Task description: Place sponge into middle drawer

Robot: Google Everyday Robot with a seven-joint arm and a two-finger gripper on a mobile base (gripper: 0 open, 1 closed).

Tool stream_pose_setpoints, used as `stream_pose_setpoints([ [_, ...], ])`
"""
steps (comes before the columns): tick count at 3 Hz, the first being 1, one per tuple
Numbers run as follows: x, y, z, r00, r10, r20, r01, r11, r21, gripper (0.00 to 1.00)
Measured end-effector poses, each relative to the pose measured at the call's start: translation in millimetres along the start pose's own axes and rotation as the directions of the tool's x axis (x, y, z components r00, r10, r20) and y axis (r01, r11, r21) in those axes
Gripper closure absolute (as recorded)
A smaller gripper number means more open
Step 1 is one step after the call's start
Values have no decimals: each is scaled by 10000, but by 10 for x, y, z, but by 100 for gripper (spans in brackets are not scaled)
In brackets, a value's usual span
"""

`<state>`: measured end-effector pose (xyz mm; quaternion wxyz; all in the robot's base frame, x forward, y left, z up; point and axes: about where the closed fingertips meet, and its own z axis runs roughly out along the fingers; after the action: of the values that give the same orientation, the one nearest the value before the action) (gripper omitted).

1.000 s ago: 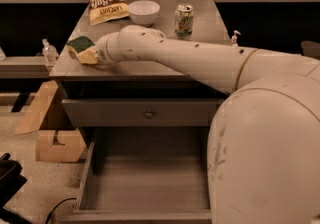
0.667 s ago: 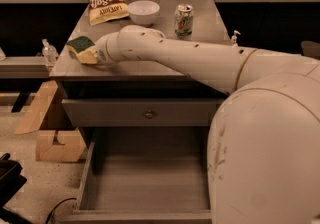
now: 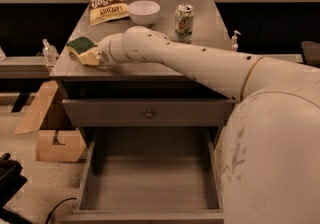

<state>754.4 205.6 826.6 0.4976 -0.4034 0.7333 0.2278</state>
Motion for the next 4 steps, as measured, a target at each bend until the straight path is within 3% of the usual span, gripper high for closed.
stream_pose_setpoints([
  [1,-100,116,-144,9977,-613,293,625,9973,-394,100],
  [2,-122,174,-125,9964,-769,363,786,9958,-475,100],
  [4,-305,207,-205,9919,-1071,676,1093,9936,-295,100],
])
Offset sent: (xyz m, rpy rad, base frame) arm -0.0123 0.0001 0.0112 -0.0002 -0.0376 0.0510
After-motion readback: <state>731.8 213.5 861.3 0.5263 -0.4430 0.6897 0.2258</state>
